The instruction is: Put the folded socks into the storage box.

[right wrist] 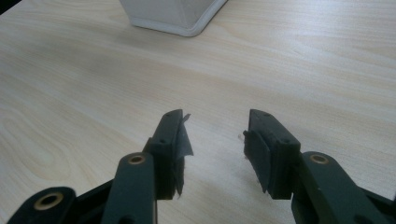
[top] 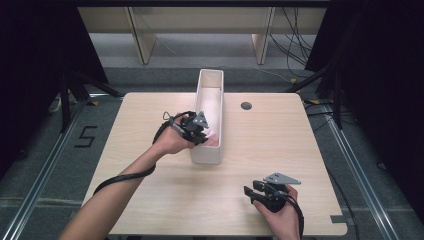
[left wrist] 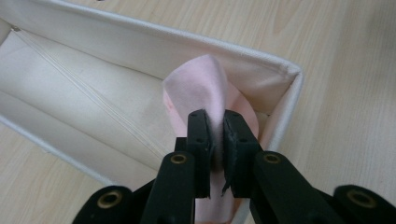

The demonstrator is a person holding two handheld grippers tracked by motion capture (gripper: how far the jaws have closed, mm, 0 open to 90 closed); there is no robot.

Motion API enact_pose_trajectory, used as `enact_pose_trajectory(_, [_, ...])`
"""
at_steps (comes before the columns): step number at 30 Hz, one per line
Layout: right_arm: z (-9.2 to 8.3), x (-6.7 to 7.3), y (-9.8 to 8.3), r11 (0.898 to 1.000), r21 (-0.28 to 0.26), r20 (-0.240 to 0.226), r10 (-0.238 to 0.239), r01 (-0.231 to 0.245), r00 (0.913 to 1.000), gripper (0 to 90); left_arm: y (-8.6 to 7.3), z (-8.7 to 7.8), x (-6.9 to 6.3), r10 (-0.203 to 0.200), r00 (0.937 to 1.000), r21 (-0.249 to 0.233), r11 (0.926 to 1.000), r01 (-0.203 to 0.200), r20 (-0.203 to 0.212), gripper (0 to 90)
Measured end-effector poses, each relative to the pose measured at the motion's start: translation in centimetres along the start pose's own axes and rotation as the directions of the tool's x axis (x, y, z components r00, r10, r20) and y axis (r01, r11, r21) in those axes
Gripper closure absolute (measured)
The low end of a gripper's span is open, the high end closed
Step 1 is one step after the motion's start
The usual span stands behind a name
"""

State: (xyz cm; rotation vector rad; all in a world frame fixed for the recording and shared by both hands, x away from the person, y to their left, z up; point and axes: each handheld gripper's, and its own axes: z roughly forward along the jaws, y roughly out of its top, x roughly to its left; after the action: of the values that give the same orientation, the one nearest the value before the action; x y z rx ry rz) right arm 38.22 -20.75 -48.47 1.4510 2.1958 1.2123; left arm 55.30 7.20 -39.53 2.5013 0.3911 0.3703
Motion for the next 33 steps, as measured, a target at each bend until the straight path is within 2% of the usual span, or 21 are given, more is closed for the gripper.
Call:
enact_pose_trajectory(2, [-0.08,-0.04,0.03,1.0,0.001,0.003,-0.006,0.006,1.0,56.6,0.01,0.04,0.0,-0.004,1.0,0.004,1.0,0.004,0.007,81.2])
enact_pose_trajectory(3, [-0.1,0.09,0.01,1.0,0.007,-0.005,0.015,-0.015,0.9999,56.6,-0.01,0.12,-0.05,-0.013,0.9999,-0.005,0.9999,0.013,0.005,81.1])
enact_pose_trajectory(5, [-0.11,0.07,0.0,1.0,0.007,-0.005,0.014,-0.014,0.9999,56.5,0.0,0.11,-0.02,-0.021,0.9998,-0.004,0.9998,0.021,0.006,80.9])
enact_pose_trajectory(7, [-0.11,-0.16,0.03,1.0,0.0,0.007,-0.017,0.017,0.9998,56.4,-0.01,0.15,-0.03,-0.036,0.9993,-0.011,0.9993,0.037,0.009,80.3])
enact_pose_trajectory(8, [-0.07,0.08,-0.01,1.0,0.006,-0.01,0.021,-0.021,0.9997,56.3,0.0,0.14,0.03,-0.04,0.9992,-0.009,0.9992,0.04,0.01,79.8])
enact_pose_trajectory(9, [-0.05,-0.08,0.02,1.0,-0.004,-0.006,0.0,0.0,1.0,56.3,-0.01,0.13,0.06,-0.044,0.999,-0.01,0.999,0.044,0.011,79.3])
enact_pose_trajectory(11, [-0.08,-0.11,0.03,1.0,-0.005,-0.004,-0.001,0.001,1.0,56.2,-0.04,0.13,0.09,-0.052,0.9986,-0.009,0.9986,0.052,0.015,79.3])
enact_pose_trajectory(12, [-0.03,0.05,0.0,1.0,-0.005,-0.016,0.026,-0.026,0.9995,56.2,-0.05,0.13,0.12,-0.054,0.9984,-0.008,0.9985,0.054,0.014,79.2])
enact_pose_trajectory(17, [-0.03,-0.12,0.02,1.0,-0.004,-0.003,0.0,0.0,1.0,56.1,-0.02,0.13,0.25,-0.068,0.9976,-0.017,0.9975,0.069,0.012,78.1])
enact_pose_trajectory(21, [-0.04,-0.14,0.02,1.0,-0.006,-0.003,-0.002,0.002,1.0,56.0,-0.01,0.13,0.27,-0.07,0.9976,-0.023,0.9973,0.07,0.007,76.1])
enact_pose_trajectory(23, [-0.03,-0.05,-0.01,1.0,-0.007,-0.009,0.02,-0.02,0.9998,55.9,0.02,0.11,0.31,-0.069,0.9976,-0.024,0.9973,0.069,0.0,74.6])
enact_pose_trajectory(26, [0.04,-0.31,0.0,1.0,-0.004,-0.016,-0.005,0.005,0.9998,55.9,0.08,0.05,0.32,-0.074,0.9972,-0.031,0.9968,0.074,0.002,73.6])
enact_pose_trajectory(28, [0.06,-0.3,-0.01,1.0,-0.003,-0.017,-0.005,0.005,0.9998,55.9,0.14,0.01,0.33,-0.074,0.9973,-0.033,0.9967,0.074,0.001,73.1])
enact_pose_trajectory(30, [-0.07,-0.28,0.02,1.0,0.001,0.004,-0.013,0.013,0.9999,55.8,0.19,-0.02,0.33,-0.076,0.9971,-0.036,0.9965,0.076,0.001,72.5])
enact_pose_trajectory(33, [0.02,-0.28,0.01,1.0,0.001,-0.002,-0.009,0.009,1.0,55.7,0.23,-0.08,0.33,-0.079,0.9968,-0.041,0.996,0.079,0.0,71.4])
